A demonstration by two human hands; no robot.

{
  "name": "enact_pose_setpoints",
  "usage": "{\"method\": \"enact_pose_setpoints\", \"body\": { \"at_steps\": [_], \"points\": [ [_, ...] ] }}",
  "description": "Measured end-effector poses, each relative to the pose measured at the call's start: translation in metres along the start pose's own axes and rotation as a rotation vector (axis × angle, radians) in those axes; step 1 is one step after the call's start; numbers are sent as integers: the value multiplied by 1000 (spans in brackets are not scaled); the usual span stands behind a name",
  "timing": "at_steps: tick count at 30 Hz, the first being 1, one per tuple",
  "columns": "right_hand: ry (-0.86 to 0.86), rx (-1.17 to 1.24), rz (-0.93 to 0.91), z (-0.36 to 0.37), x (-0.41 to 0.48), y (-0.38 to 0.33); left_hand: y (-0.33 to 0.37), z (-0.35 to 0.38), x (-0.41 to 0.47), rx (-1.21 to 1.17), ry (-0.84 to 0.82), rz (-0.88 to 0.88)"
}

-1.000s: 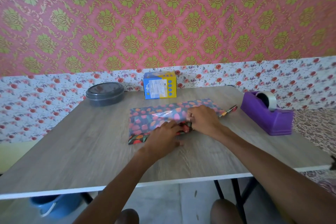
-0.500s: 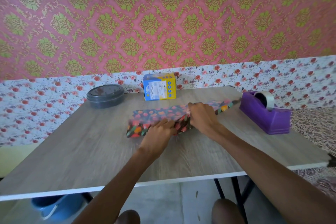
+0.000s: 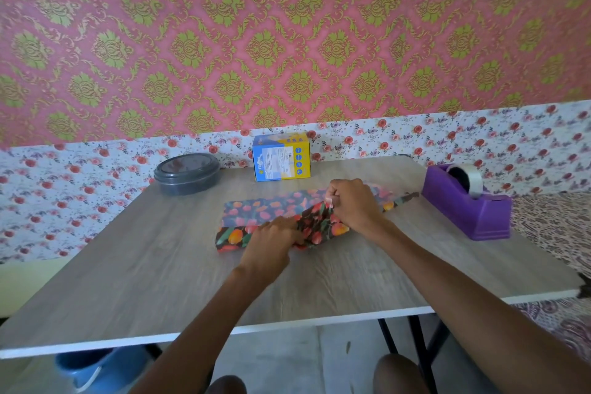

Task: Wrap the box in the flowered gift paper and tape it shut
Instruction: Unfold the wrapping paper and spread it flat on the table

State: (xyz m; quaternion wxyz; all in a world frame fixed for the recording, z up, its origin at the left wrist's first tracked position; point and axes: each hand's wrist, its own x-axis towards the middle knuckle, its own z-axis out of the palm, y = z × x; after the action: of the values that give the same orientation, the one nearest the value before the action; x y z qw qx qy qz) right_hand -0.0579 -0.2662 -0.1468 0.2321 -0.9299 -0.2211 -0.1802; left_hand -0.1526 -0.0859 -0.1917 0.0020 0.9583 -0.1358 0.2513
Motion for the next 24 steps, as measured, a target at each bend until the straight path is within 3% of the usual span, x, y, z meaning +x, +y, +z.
{"method": "enact_pose_setpoints", "body": {
  "at_steps": [5, 8, 13, 24],
  "points": [
    [-99, 217, -9, -3, -3, 11, -26, -8, 5, -108, 71, -102],
    [-208, 283, -27, 0, -7, 9, -35, -12, 11, -113, 13, -127],
    [-315, 101, -103, 12, -5, 7, -23, -14, 11, -125, -138, -50],
    [-282, -144, -272, 48, -12, -30, -30, -1, -16, -282, -155, -94]
  ]
}}
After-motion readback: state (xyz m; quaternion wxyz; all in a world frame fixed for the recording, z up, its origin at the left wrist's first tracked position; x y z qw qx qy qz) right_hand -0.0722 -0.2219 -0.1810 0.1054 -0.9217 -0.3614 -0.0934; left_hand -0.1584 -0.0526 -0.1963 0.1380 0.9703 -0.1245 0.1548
